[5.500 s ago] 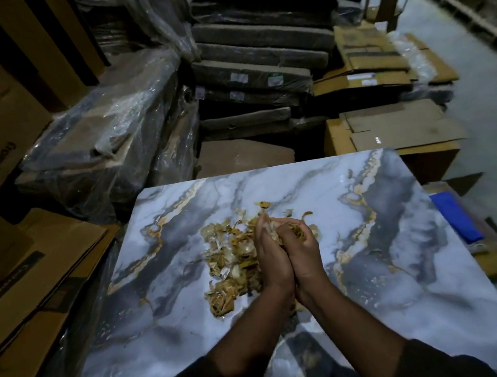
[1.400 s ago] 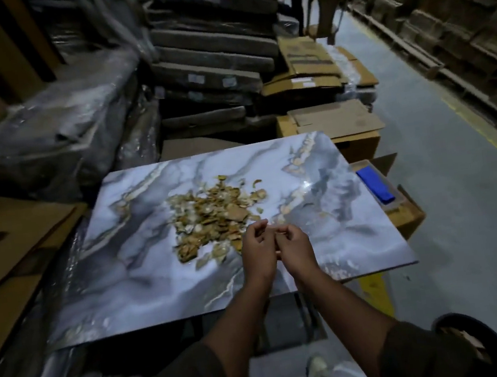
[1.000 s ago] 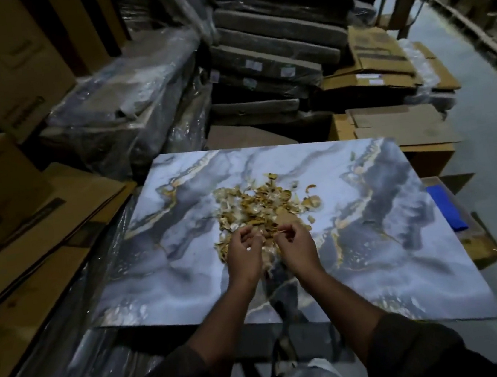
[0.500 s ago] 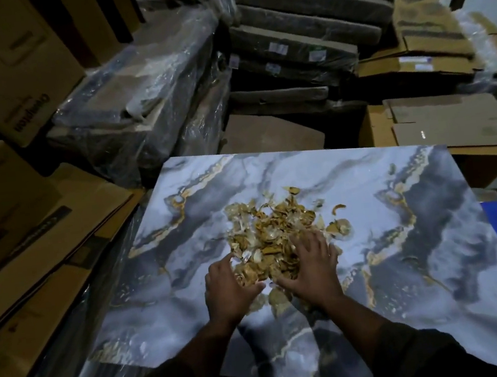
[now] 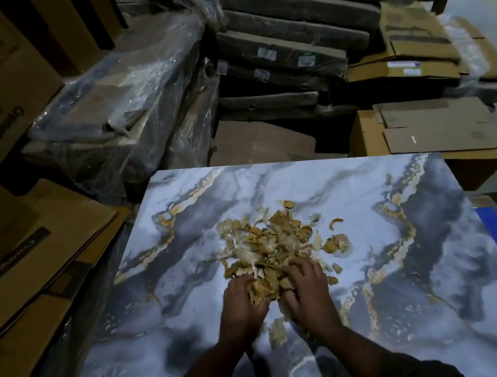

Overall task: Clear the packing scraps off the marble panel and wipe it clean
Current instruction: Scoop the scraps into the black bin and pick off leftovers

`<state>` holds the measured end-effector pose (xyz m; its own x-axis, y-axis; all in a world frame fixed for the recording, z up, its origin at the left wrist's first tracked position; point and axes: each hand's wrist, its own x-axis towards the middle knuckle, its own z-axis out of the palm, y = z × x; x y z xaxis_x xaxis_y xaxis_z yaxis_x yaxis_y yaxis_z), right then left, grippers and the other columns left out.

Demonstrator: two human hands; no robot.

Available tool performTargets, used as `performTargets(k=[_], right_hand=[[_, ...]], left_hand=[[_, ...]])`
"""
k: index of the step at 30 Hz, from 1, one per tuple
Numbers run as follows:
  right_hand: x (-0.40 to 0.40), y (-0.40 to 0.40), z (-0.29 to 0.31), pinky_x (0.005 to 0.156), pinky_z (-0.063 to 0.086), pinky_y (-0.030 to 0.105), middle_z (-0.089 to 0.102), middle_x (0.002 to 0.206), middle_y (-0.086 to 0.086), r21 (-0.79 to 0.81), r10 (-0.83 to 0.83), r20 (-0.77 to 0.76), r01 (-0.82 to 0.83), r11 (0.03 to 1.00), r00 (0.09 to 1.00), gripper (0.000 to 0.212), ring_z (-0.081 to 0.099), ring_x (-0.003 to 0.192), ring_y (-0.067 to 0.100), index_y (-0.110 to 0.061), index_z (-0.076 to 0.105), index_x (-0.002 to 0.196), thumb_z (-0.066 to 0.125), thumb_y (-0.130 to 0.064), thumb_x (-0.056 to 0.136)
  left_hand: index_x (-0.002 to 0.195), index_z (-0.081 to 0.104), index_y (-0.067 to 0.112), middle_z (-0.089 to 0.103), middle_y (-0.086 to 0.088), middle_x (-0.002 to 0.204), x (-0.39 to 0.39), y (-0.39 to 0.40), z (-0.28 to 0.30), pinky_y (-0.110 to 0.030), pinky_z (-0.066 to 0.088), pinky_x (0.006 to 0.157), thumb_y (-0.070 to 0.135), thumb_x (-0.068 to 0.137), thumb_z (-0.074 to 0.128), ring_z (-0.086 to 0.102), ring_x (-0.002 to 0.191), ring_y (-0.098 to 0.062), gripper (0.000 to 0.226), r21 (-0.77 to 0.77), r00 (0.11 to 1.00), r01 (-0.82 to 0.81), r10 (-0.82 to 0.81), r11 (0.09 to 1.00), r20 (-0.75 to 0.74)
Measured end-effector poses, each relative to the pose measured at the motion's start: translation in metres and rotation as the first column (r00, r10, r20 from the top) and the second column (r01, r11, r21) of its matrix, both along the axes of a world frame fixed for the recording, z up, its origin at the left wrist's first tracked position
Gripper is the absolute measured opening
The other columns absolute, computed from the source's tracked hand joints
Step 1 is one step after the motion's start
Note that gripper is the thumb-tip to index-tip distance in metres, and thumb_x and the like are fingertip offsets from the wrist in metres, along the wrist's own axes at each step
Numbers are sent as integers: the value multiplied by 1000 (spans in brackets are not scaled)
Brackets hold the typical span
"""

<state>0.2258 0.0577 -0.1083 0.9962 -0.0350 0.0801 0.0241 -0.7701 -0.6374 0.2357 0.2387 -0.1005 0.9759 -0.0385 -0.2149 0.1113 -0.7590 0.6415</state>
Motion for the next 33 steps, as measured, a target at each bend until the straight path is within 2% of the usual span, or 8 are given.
performTargets(k=[3,6,10,14,20,27,30,33], right_hand=[[-6,8,3,111,36,52,45,145,-3,28,38,-28,-38,999,999,55,36,137,21,-28,58,135,52,-33,80],[-14,19,-2,120,20,51,28,162,-8,-27,120,-81,-123,992,989,71,15,152,19,-39,38,151,50,-47,82],[-22,31,-5,124,6,52,15,168,-8,-122,186,-46,-190,974,981,86,-4,157,19,-39,25,158,57,-57,81],[-26,36,-6,122,13,55,26,165,1,-164,187,-15,-187,969,982,88,8,156,29,-34,34,156,61,-60,76],[-18,37,-11,96,43,47,47,143,5,-267,133,-46,-141,953,990,61,46,130,34,-25,53,128,74,-38,72],[12,24,17,78,40,23,58,120,-7,-150,63,-112,-80,985,992,37,54,106,16,-23,66,113,80,-18,80],[15,17,26,66,34,20,52,102,-11,-29,2,-99,-5,1000,995,35,56,93,16,-24,63,104,84,-19,76],[12,16,37,67,46,29,54,101,-12,79,-29,-76,35,996,997,35,57,87,13,-25,64,100,87,-22,73]], left_hand=[[132,56,18,54,4,124,-1,2,0,-19,34,95,25,83,77,50,117,-12,54,-54,1000,21,-21,998,-9],[135,55,11,50,3,122,0,-1,8,-20,32,99,37,91,62,44,117,-9,51,-127,998,4,-11,992,-60],[132,59,15,56,-4,126,4,-7,-3,-40,43,110,40,93,50,52,121,-19,47,-199,991,-26,-1,980,-135],[119,61,25,59,-7,116,3,-7,-40,-46,53,96,33,91,47,59,112,-26,33,-260,978,-22,-33,965,-206],[126,48,31,64,8,114,-8,-9,26,-36,53,96,32,80,60,64,106,-12,47,-371,970,-120,29,921,-241],[96,63,38,71,16,88,-8,3,33,-38,58,83,47,91,65,65,82,3,11,-341,960,-275,273,899,-55],[104,60,40,66,15,102,3,5,40,-36,58,83,58,90,65,62,90,3,23,-371,922,-337,384,865,58],[124,57,46,58,15,130,19,-8,53,-27,53,94,72,84,61,57,114,5,47,-529,947,-281,322,800,-16]])
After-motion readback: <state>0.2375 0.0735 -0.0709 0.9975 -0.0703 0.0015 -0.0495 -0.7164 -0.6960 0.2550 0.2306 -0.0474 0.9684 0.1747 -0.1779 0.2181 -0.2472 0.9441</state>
